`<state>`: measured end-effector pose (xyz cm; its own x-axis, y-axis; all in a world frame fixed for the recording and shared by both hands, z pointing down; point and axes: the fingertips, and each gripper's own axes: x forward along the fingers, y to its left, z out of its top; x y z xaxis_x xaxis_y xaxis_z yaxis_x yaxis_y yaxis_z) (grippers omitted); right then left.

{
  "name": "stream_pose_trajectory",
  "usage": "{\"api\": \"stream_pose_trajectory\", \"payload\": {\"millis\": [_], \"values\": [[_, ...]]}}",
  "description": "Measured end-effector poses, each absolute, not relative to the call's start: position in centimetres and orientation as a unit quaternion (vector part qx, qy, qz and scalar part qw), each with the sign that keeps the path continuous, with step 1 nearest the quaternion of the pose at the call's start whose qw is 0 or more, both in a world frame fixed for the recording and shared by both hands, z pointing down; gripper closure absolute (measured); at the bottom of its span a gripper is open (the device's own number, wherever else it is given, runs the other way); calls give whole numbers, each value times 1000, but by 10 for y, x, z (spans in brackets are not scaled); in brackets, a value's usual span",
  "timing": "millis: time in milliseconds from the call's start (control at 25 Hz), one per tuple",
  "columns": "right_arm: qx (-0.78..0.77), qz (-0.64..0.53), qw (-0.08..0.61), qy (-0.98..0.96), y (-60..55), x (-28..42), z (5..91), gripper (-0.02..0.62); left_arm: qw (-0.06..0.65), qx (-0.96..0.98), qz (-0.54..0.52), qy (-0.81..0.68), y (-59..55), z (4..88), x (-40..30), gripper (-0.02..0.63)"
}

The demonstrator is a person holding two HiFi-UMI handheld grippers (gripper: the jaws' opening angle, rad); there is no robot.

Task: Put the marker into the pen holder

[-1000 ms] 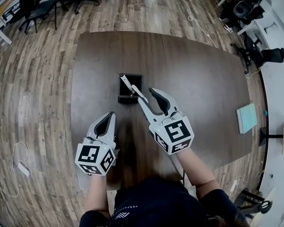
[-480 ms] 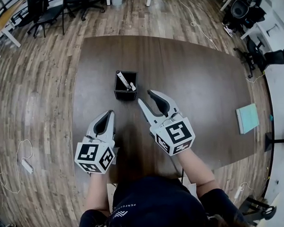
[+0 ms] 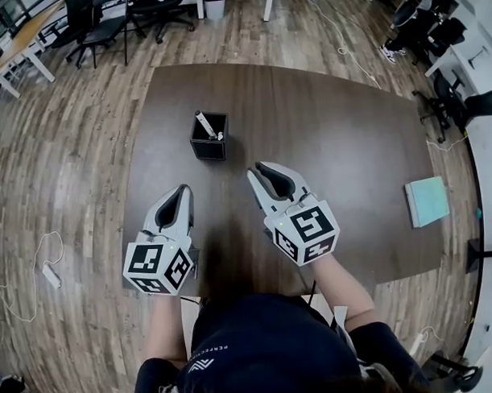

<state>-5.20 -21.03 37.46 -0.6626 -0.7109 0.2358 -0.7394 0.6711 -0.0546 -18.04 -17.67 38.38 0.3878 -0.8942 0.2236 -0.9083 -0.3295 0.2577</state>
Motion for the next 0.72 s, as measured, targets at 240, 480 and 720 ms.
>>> {"api": "stream_pose_trajectory", "payload": {"millis": [240, 480, 720], "values": [[391, 61, 81, -915, -187, -36, 358, 565, 151, 809, 23, -568, -154, 370, -169, 601], [394, 56, 74, -914, -170, -23, 353, 585, 144, 804, 20, -577, -137, 366, -163, 601], [386, 71, 68, -917, -157, -15, 355, 594, 135, 799, 25, -585, -124, 366, -158, 601]]}}
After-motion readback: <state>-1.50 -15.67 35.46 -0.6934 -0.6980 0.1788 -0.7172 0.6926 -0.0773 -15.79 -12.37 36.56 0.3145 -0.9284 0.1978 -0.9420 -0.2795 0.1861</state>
